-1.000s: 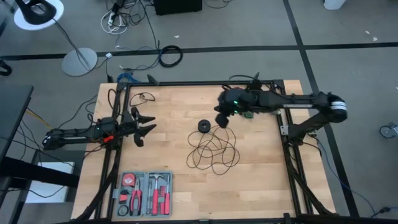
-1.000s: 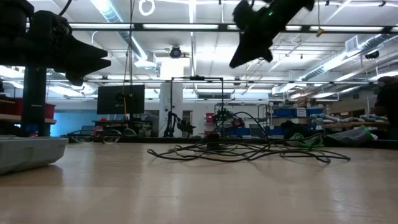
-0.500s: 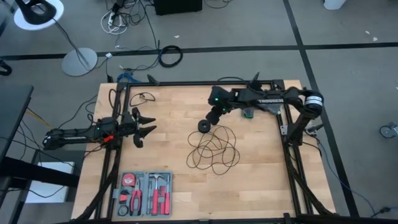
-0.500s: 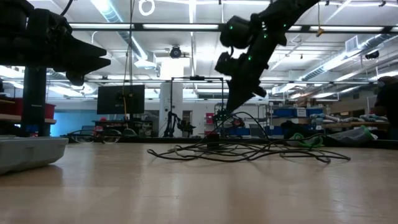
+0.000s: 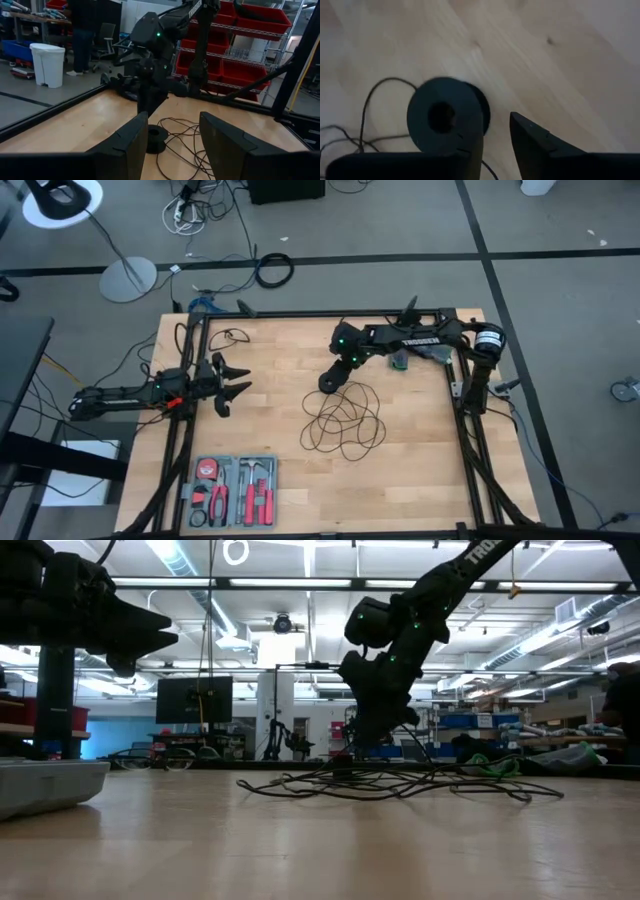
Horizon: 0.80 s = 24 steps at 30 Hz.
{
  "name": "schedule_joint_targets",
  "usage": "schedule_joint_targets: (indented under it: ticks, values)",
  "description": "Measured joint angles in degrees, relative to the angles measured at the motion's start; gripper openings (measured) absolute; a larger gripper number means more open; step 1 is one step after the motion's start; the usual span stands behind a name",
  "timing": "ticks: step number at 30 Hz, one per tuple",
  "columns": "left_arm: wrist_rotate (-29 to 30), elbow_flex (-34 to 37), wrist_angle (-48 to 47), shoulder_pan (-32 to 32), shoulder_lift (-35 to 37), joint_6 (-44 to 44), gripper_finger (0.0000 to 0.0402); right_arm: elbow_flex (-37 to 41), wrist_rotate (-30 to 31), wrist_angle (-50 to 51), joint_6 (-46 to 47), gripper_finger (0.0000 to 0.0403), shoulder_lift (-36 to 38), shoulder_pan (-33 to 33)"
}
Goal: Coil cords
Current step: Coil the black wire onto the black spool
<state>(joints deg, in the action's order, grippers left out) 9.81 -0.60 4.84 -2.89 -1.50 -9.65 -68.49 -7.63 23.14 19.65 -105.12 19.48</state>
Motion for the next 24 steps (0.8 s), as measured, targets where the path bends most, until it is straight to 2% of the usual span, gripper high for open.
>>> schedule_joint_targets:
  ticks: [6,9,13,18,24]
  values:
    - [0.0,0.0,0.0,0.0,0.0,0.0,0.0184,1.4,-3.0,-1.1,-0.8,0.0117,-0.7,1.6]
    - [0.0,0.0,0.0,0.0,0.0,0.0,0.0184,4.6,-2.9,-1.5,-0.2,0.0119,0.1,2.1]
    - [0.0,0.0,0.0,0.0,0.0,0.0,0.0184,10.8,-3.1,-6.7,1.9,0.0118,2.1,2.0]
    - [0.0,0.0,0.4,0.0,0.0,0.0,0.0184,22.1,-4.4,-21.5,6.7,0.0120,6.0,1.7]
    - [0.0,0.0,1.7,0.0,0.0,0.0,0.0184,34.3,-6.1,-44.1,14.4,0.0119,9.7,1.6]
